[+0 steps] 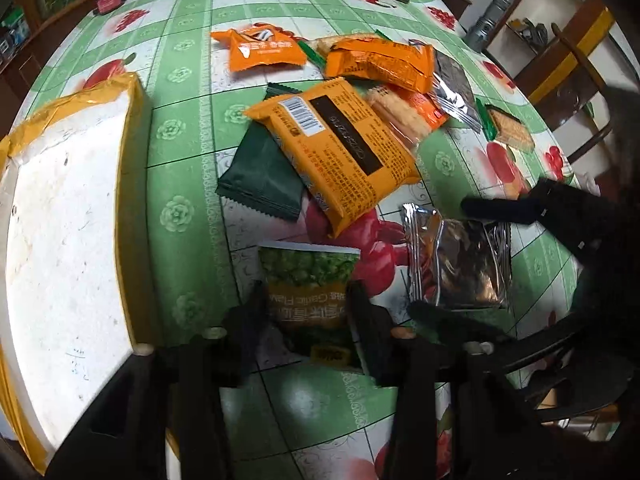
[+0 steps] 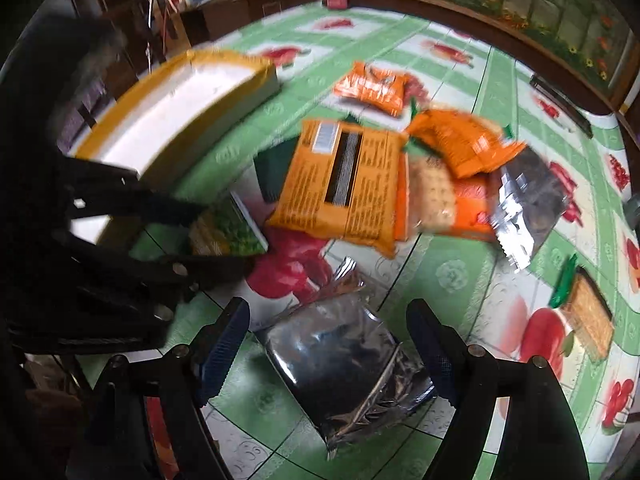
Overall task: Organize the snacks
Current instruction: 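Grasp the green pea bag with left tool while right tool grasps a silver foil bag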
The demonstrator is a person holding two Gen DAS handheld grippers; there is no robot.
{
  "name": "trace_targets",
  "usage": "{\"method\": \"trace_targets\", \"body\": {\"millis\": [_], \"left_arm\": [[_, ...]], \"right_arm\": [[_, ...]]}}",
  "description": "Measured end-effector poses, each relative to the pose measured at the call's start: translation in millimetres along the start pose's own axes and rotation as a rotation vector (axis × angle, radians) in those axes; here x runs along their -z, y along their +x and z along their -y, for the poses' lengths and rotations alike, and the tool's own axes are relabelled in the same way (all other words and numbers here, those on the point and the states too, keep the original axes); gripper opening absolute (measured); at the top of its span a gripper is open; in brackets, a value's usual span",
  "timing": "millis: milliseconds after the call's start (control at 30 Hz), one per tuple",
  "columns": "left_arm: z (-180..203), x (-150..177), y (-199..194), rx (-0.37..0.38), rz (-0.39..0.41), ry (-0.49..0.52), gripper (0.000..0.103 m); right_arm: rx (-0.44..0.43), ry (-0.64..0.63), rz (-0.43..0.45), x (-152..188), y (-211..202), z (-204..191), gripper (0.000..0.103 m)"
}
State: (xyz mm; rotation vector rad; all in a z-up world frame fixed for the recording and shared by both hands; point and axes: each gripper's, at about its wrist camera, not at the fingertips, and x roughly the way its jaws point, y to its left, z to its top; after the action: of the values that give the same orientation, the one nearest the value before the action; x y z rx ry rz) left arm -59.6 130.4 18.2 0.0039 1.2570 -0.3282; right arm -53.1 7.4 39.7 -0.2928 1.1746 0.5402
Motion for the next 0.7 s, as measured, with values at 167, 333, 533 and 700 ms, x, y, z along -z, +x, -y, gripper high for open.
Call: {"method": "trace_targets", "body": {"millis": [167,333,533,700], "left_arm": [[-10,7,-10,0.014,0.019,-0.044,0.033],[-20,14,-39,0.055,0.087,-0.11,0.033],[-51,30,-77,0.059,0.162,-0.19,0.033],[-101,54,-88,0.013,0.165,-0.293,0.034]], "right_arm": [[-0.057,0.119,0.005,10,-9,13,0.069],[-0.088,0.206,0.013,18,-23,20,0.056],[-0.14,0.278,0.007,14,-29,15,0.0],[-0.142,0.26,0.021,-6,-35,-3,0.003]]}}
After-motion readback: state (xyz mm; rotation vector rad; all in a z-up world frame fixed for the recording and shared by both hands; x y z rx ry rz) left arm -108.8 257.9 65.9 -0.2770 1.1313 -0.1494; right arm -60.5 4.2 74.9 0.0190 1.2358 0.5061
